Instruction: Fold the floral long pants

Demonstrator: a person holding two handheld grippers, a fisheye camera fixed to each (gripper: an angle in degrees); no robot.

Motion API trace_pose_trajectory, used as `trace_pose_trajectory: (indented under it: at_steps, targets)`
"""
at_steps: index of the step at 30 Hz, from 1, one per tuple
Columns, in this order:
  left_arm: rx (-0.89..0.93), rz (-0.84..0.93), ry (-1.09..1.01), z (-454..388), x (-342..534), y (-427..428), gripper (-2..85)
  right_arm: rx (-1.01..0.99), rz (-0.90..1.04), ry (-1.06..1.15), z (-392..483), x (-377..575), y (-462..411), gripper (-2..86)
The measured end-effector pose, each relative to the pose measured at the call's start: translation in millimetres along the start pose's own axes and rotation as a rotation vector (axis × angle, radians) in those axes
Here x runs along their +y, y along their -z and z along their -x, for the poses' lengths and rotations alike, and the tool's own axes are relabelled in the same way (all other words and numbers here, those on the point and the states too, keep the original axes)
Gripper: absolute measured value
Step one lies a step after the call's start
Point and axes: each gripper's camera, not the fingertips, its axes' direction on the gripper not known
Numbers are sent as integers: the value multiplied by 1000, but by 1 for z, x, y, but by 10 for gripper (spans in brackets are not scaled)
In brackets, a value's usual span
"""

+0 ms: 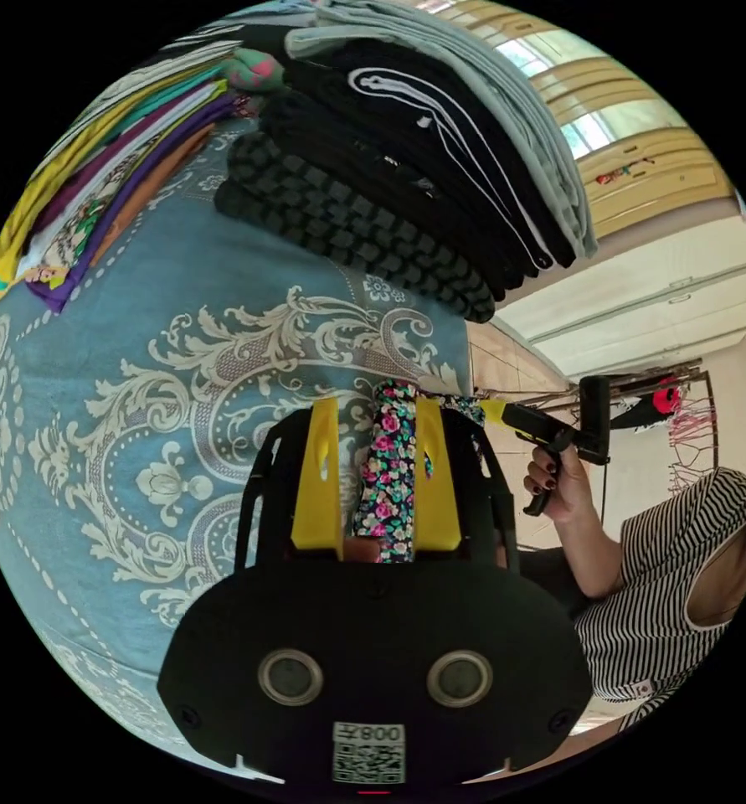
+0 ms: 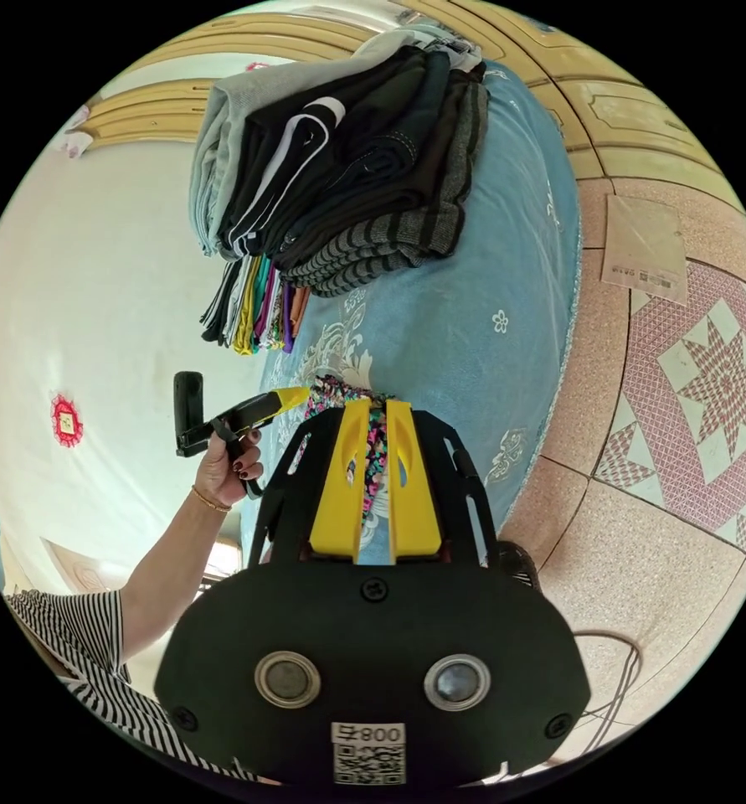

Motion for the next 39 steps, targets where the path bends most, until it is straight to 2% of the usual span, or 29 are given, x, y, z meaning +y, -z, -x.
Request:
trace_pose_trajectory:
  at_steps: [7, 16, 20, 23, 29, 39]
  targets:
    - [-123, 65, -87, -55, -15, -7, 101, 34, 8, 32, -3, 2, -25, 75]
    - [-159, 118, -155, -121, -19, 1, 85, 42, 21, 63, -14, 7, -59, 49]
    - [-213, 124, -193, -154, -17, 10, 51, 68, 22, 75, -19, 10, -74, 35]
    - [-183, 124, -181, -175, -16, 18, 37, 79, 23, 80, -25, 13, -85, 27]
    - [-154, 62, -147, -215, -4, 58, 29, 40, 37, 68, -46, 19, -104, 17]
    - [-167, -35, -137, -289, 31, 166, 30, -195, 3, 182, -58, 33, -124, 12]
